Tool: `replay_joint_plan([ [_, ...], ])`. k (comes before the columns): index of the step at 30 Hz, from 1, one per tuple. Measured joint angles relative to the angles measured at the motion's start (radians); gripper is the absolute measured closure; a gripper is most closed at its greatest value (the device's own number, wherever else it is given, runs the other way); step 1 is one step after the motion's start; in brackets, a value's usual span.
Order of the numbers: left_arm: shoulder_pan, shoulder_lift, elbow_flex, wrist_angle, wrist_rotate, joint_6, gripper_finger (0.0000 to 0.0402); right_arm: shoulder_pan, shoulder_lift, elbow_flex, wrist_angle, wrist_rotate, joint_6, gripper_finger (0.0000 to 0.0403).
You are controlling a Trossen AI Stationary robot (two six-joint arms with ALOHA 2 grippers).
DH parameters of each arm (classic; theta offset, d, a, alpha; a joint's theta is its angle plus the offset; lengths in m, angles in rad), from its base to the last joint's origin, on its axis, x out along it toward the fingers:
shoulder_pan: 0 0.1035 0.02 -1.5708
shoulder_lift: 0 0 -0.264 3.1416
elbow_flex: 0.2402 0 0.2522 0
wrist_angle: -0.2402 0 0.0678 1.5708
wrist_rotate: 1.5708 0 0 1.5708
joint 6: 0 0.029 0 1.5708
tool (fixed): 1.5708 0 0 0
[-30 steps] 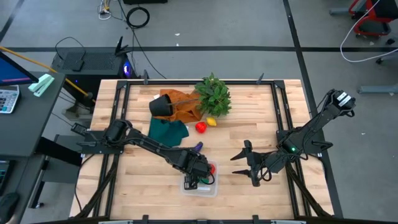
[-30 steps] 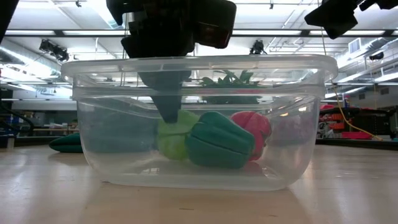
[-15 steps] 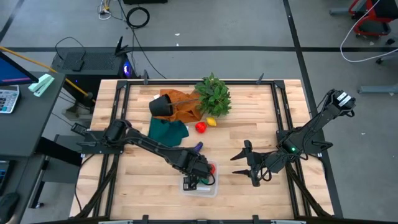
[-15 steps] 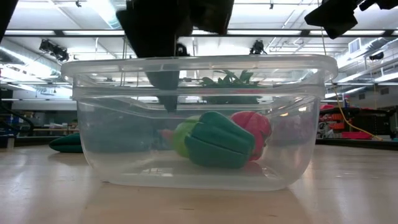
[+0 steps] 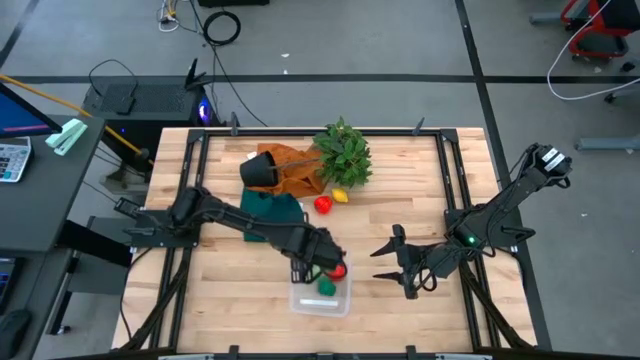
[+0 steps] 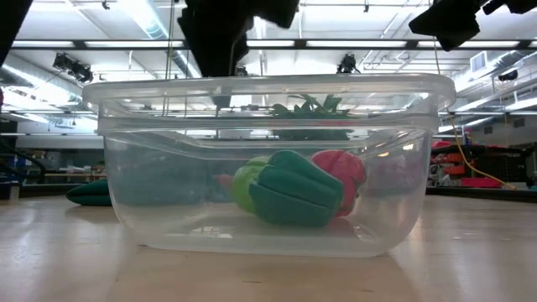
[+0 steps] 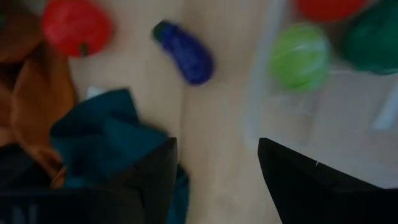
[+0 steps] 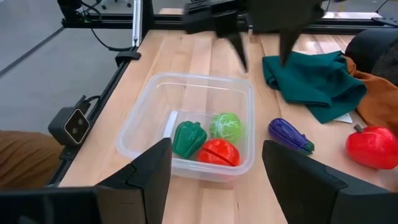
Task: Pick and placing Produce into tupperware
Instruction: Put the purple eggplant into the transparent bin
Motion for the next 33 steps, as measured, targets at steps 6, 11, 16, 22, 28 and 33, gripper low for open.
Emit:
replay_joint_plan([
  [6, 0.049, -0.026, -0.006, -0.072, -0.018, 0.013, 0.0187, -0.058, 0.0, 0.0, -0.002, -0.003, -0.044, 0.0191],
  [11, 0.069, -0.062, -0.006, -0.104, -0.045, 0.021, 0.0203, -0.128, 0.0, 0.0, -0.007, -0.05, -0.075, 0.0191],
  [16, 0.071, -0.11, -0.006, -0.181, -0.157, -0.017, 0.0215, -0.17, 0.0, 0.0, -0.012, -0.084, -0.098, 0.0191],
  [22, 0.065, -0.276, -0.198, -0.064, -0.212, -0.079, 0.0228, -0.18, 0.0, 0.0, -0.013, -0.092, -0.107, 0.0191],
  [28, 0.053, -0.546, -0.583, 0.361, -0.21, -0.067, 0.0245, -0.186, 0.0, 0.0, -0.017, -0.094, -0.123, 0.0191],
  [33, 0.053, -0.735, -0.86, 0.787, -0.197, 0.052, 0.0257, -0.233, 0.0, 0.0, -0.012, -0.115, -0.124, 0.0191],
])
